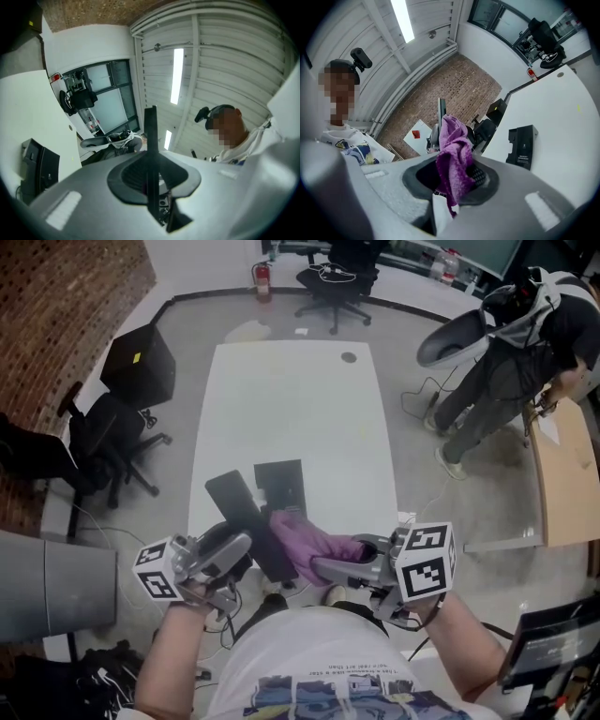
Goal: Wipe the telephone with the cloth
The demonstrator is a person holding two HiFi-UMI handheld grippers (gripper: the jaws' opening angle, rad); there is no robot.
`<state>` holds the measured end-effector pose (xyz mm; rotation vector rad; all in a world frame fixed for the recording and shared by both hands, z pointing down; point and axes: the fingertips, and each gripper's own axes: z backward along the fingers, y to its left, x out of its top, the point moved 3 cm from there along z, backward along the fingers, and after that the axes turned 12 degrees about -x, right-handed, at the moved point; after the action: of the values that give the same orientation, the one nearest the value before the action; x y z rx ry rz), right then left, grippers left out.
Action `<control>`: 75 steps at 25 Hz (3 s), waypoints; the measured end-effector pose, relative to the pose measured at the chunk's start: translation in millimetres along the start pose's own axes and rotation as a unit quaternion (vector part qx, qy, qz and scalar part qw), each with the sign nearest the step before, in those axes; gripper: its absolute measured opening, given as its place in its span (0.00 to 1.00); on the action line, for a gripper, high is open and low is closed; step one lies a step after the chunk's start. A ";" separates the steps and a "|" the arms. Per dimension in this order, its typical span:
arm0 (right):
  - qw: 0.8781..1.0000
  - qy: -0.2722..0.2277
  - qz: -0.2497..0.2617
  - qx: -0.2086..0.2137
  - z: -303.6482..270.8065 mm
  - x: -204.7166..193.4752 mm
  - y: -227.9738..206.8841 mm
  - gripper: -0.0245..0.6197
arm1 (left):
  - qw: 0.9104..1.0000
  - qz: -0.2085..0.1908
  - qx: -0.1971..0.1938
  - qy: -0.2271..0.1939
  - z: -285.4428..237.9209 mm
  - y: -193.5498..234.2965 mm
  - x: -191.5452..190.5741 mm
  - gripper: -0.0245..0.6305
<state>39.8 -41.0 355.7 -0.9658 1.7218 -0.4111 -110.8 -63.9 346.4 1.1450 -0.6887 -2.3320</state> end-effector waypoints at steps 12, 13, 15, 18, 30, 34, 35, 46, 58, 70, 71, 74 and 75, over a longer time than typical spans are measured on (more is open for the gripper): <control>0.998 0.001 -0.008 -0.060 15.9 -37.7 -19.4 0.17 | 0.999 0.013 0.024 0.016 8.7 26.7 9.7 0.16; 0.997 -0.004 -0.008 -0.074 16.8 -40.2 -22.2 0.17 | 0.999 0.015 0.032 0.021 12.7 30.2 10.6 0.16; 0.994 -0.014 -0.009 -0.106 19.2 -44.6 -27.5 0.17 | 0.998 0.020 0.046 0.033 22.0 37.3 10.5 0.16; 0.987 -0.035 -0.014 -0.154 23.5 -47.1 -34.0 0.17 | 0.996 0.033 0.062 0.049 36.0 51.5 7.4 0.16; 0.964 -0.099 -0.043 -0.243 20.0 -55.7 -29.6 0.17 | 0.986 0.107 0.086 0.097 74.8 122.0 -22.5 0.16; 0.957 -0.108 -0.059 -0.263 21.8 -63.8 -26.1 0.17 | 0.981 0.122 0.096 0.116 86.3 145.5 -36.6 0.16; 0.955 -0.109 -0.062 -0.267 22.4 -64.8 -26.0 0.17 | 0.980 0.127 0.098 0.119 88.3 151.7 -40.1 0.16; 0.947 -0.102 -0.092 -0.289 19.4 -73.2 -17.9 0.17 | 0.974 0.163 0.108 0.116 95.0 195.7 -64.4 0.16; 0.949 -0.085 -0.093 -0.289 5.7 -69.7 -17.3 0.17 | 0.969 0.178 0.116 0.126 105.5 225.2 -87.3 0.16; 0.949 -0.080 -0.097 -0.289 -3.0 -66.5 -19.5 0.17 | 0.966 0.184 0.128 0.127 103.2 228.0 -92.9 0.16; 0.949 -0.079 -0.097 -0.289 -3.5 -65.8 -19.4 0.17 | 0.966 0.185 0.131 0.127 104.7 229.1 -93.4 0.16; 0.949 -0.078 -0.098 -0.288 -3.8 -62.6 -18.7 0.17 | 0.963 0.192 0.143 0.126 108.4 232.6 -95.8 0.16; 0.950 -0.079 -0.098 -0.287 -3.4 -61.1 -18.6 0.17 | 0.961 0.196 0.147 0.126 107.5 232.2 -96.3 0.16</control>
<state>50.4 -6.0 408.1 -1.5522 1.6319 0.0590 -104.7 -161.8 601.6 1.2680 -1.0792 -1.7581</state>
